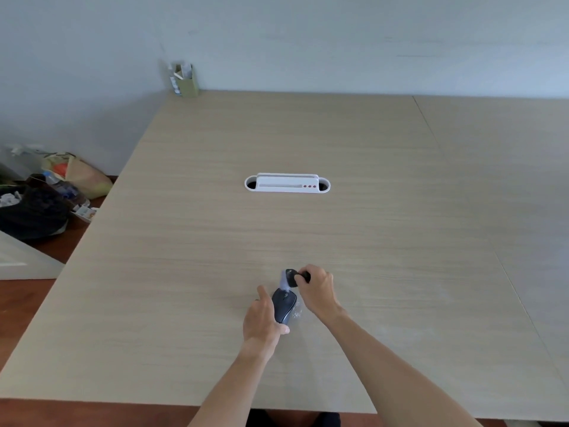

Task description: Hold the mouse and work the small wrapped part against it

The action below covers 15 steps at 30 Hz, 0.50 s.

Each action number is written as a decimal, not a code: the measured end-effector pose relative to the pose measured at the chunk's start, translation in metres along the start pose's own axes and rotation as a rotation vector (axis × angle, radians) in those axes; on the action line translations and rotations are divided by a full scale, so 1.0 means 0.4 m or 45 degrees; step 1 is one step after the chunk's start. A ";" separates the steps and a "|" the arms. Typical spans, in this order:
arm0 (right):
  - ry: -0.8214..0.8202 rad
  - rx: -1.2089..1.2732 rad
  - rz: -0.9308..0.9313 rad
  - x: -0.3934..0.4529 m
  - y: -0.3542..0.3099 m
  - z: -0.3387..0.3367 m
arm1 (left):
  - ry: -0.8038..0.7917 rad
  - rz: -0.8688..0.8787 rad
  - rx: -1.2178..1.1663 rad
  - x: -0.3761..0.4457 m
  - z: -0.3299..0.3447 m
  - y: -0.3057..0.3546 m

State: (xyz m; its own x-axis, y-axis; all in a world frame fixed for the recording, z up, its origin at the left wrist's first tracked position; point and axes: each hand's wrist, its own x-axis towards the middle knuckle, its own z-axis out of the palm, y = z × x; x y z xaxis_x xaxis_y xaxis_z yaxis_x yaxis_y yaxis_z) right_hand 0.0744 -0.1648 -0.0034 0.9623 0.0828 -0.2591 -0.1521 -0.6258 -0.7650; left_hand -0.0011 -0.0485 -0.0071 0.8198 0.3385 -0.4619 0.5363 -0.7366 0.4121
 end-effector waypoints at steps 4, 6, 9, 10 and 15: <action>-0.211 -0.129 -0.040 0.000 -0.006 0.012 | -0.018 0.002 -0.007 0.004 -0.004 0.002; -0.158 -0.237 -0.018 0.002 0.012 0.007 | -0.032 -0.019 -0.009 0.004 -0.008 0.002; -0.054 -0.206 -0.037 -0.005 0.009 -0.004 | -0.049 -0.018 -0.023 0.008 -0.008 -0.004; -0.058 -0.142 -0.034 -0.006 0.005 -0.006 | -0.056 -0.009 -0.016 0.009 -0.008 -0.005; -0.123 -0.174 0.076 -0.008 0.021 -0.014 | -0.084 0.022 0.054 0.019 -0.011 -0.009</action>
State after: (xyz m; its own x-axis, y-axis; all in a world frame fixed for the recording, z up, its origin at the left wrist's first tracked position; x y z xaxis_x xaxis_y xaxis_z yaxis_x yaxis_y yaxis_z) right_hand 0.0713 -0.1746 -0.0057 0.9254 0.1124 -0.3619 -0.1697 -0.7310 -0.6609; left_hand 0.0041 -0.0405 -0.0086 0.8129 0.2874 -0.5065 0.5122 -0.7668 0.3870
